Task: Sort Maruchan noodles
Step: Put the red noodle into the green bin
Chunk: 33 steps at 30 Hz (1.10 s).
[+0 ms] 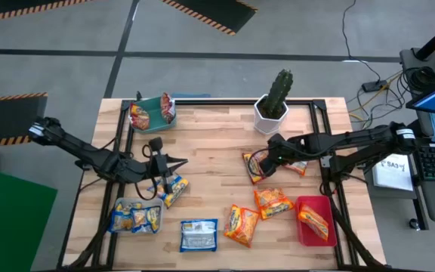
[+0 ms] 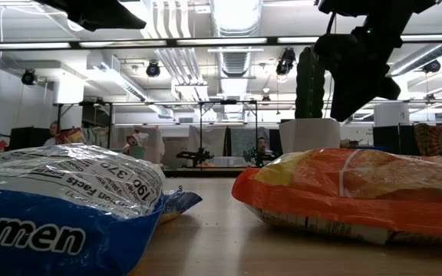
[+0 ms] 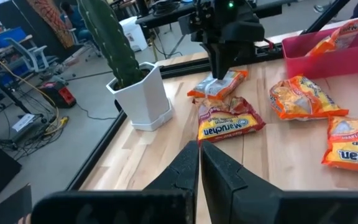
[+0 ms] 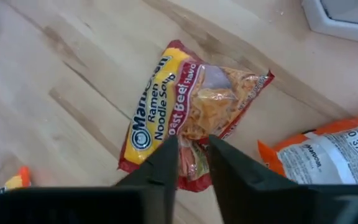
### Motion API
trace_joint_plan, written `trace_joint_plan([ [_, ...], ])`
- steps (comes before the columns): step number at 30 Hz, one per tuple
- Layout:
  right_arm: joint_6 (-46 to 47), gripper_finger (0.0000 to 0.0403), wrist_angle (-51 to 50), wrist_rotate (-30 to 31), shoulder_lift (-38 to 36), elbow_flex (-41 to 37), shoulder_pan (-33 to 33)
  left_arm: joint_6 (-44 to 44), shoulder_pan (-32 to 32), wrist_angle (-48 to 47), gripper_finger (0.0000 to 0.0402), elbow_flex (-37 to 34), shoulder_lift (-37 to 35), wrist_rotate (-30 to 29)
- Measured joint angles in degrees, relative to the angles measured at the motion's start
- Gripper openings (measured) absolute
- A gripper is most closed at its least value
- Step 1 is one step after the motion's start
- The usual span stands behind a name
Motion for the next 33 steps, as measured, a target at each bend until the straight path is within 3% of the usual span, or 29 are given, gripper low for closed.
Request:
trace_joint_plan([
  [10,5.9,0.026,1.6,0.6,6.6,-1.1,0.0,-2.5,0.0,0.0,0.0,0.1,1.9,0.0],
  [17,2.8,0.0339,2.2,2.0,12.1,-1.5,-0.1,-4.1,0.0,0.1,0.0,0.0,4.0,0.0],
  [22,-1.2,0.0353,9.5,2.2,13.7,-2.5,-0.8,-4.1,0.0,0.0,0.0,0.0,5.0,0.0],
  [33,-2.8,0.0325,22.5,1.9,17.8,-4.4,-1.9,-4.1,0.0,0.1,0.0,0.1,4.7,0.0],
])
